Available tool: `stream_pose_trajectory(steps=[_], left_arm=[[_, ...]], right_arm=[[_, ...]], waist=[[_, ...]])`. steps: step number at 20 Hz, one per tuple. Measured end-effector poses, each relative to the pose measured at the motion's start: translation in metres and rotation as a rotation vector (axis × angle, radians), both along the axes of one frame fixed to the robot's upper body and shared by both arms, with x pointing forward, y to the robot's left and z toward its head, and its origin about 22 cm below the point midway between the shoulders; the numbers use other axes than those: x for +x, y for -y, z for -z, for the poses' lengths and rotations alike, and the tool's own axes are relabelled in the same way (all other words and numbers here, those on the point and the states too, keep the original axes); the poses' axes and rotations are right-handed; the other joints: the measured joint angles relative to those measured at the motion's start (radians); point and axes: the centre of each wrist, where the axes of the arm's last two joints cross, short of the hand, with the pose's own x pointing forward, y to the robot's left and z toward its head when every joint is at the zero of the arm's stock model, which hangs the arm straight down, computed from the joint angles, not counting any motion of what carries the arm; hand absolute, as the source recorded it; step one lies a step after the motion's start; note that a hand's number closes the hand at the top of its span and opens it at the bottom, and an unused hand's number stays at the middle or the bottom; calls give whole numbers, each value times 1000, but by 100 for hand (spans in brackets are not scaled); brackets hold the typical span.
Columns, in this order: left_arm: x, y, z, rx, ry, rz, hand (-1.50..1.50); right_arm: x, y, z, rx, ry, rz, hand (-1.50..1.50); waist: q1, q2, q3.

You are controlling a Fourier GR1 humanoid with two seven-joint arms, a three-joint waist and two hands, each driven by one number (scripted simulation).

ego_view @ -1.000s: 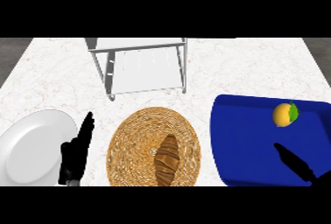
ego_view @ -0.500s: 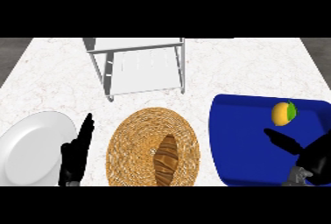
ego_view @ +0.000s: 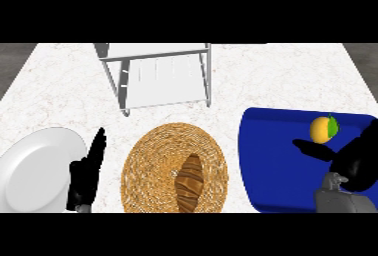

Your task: Pick the lemon from the tray and place it in the tiered basket

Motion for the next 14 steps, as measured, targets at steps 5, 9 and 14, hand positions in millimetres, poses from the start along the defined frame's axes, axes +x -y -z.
stream_pose_trajectory(steps=[5,9,14], left_arm=[[-5,3,-1,-3,4,1,0],[-4,8,-2,-6,-9,1,0],[-6,4,-3,-15,-3,5,0]], right_arm=[[3,10,3,39,-54,3,-150],[15,16,5,58,-72,-5,-150],[20,24,14,81,-102,-4,-150]], waist=[[-1,0,0],[0,1,-1],[0,0,-1]])
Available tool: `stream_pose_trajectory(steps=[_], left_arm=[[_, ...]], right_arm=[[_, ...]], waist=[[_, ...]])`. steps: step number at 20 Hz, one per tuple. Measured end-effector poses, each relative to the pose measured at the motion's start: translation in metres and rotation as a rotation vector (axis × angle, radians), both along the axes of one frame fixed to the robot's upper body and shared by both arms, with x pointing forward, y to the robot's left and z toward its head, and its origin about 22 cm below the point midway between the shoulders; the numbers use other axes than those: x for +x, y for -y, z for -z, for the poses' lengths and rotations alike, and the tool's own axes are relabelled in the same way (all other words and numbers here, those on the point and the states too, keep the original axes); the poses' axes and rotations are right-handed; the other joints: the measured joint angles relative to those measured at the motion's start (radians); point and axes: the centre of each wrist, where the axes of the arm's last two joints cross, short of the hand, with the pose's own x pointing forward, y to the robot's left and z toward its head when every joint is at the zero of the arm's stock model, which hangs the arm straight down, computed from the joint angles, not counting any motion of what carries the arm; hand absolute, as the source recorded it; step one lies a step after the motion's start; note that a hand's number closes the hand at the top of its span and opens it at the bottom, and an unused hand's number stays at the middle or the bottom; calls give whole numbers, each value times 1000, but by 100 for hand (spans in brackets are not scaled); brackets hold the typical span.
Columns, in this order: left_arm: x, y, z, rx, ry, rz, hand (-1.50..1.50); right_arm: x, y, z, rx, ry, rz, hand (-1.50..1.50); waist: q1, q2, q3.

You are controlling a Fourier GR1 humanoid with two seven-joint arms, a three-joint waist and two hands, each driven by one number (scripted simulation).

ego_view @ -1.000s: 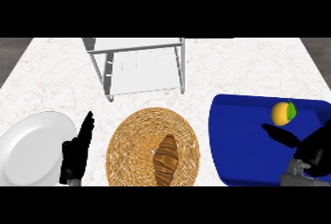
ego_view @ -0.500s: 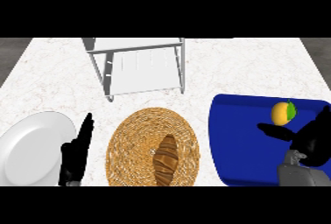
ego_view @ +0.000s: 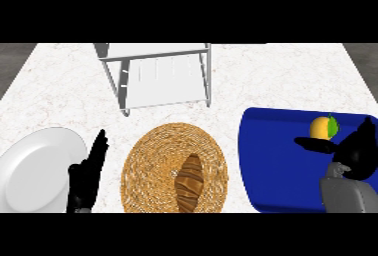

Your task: Pick the lemon from the tray and place it in the tiered basket

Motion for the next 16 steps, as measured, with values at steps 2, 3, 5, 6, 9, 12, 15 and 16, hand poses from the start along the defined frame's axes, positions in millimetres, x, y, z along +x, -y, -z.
stream_pose_trajectory(steps=[2,3,5,6,9,12,15,16], left_arm=[[0,-3,3,1,5,4,0],[1,-7,2,1,2,2,0],[4,-5,3,3,4,1,0],[6,-5,0,4,0,0,0],[6,0,2,11,4,-8,0],[2,-1,3,9,10,-5,0],[6,-10,0,12,1,-3,0],[6,-11,0,10,2,-2,0]], right_arm=[[-1,1,4,16,-7,-6,-150],[-1,-1,4,26,-7,-11,-150],[1,6,11,48,-13,-10,-150],[3,11,9,55,-13,-11,-150],[5,11,15,74,-23,-17,-150],[10,10,15,89,-33,-25,-150],[12,17,25,100,-32,-28,150],[12,19,30,101,-31,-32,150]], waist=[[0,-1,1],[-1,-1,1],[0,-1,2],[0,-1,2],[0,-1,1],[0,-1,1],[0,0,1],[0,0,0]])
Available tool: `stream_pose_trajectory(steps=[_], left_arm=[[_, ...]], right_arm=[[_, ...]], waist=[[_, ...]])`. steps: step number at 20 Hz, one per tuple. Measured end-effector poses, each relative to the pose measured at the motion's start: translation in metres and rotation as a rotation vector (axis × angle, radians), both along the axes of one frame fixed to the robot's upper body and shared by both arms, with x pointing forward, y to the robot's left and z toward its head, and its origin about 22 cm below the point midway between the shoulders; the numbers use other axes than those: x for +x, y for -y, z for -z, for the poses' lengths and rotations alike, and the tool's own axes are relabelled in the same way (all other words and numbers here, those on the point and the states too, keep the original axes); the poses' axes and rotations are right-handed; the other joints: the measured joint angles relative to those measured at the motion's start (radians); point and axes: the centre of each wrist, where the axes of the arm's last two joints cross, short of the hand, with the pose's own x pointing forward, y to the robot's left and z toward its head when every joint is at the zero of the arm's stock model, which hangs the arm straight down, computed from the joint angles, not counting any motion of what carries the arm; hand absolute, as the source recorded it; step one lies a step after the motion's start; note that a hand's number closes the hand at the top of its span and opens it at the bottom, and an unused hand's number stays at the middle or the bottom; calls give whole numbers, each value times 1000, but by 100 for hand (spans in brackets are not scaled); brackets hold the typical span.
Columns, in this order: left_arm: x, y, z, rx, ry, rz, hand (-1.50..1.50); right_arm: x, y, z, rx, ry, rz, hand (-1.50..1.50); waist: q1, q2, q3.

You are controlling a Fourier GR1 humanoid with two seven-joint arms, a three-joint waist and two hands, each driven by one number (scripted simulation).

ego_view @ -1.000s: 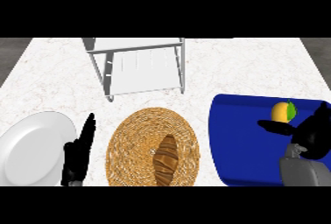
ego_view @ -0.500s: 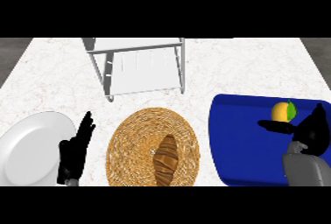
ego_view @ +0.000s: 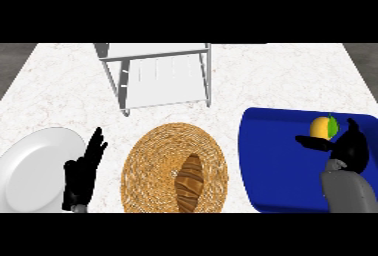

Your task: Pick the lemon from the tray and place it in the tiered basket

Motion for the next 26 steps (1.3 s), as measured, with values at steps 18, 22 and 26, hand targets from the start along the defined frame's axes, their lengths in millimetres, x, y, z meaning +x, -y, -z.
stream_pose_trajectory(steps=[18,22,26], left_arm=[[7,21,-5,2,-1,40,0],[10,28,-7,-1,3,77,0],[6,21,-4,0,-6,53,0]], right_arm=[[35,-29,10,-345,-79,-471,150],[46,-66,1,-453,-168,-864,150],[64,-103,-30,-401,-142,-1172,150]], waist=[[50,5,-11],[84,5,-19],[56,2,-9]])
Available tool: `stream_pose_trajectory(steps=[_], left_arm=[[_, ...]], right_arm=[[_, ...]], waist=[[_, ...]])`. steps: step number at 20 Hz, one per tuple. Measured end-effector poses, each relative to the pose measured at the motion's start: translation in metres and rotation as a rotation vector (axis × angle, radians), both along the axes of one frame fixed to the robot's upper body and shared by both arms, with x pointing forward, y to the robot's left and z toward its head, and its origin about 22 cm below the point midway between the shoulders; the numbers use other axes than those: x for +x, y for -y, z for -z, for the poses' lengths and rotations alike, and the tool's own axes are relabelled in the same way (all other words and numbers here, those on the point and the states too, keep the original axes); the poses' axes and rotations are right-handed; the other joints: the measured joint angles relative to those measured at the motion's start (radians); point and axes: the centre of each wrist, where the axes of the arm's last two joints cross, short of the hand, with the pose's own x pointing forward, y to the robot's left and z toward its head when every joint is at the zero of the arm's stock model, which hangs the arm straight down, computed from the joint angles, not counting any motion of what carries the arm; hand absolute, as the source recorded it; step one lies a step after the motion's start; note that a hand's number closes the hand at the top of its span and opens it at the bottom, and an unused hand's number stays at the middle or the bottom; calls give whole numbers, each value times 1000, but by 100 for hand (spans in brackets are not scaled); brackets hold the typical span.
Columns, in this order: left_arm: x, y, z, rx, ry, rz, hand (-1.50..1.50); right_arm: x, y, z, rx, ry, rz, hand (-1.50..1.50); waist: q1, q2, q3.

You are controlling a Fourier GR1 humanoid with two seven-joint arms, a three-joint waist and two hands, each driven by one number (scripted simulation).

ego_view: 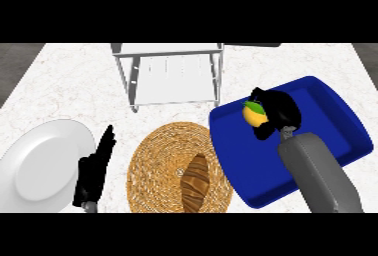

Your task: Pick the lemon from the tray and place it in the tiered basket

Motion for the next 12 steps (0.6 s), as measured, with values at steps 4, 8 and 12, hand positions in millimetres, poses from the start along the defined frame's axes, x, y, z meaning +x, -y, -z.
stream_pose_trajectory(steps=[4,8,12], left_arm=[[-7,-6,2,0,-10,-35,0],[-10,-14,5,1,-13,-60,0],[-10,-16,4,-1,-4,-70,0]], right_arm=[[10,-14,-53,174,25,-115,150],[10,-16,-114,336,120,-149,150],[1,-9,-181,369,257,-198,150]], waist=[[-40,-7,5],[-62,-10,7],[-67,-9,8]])
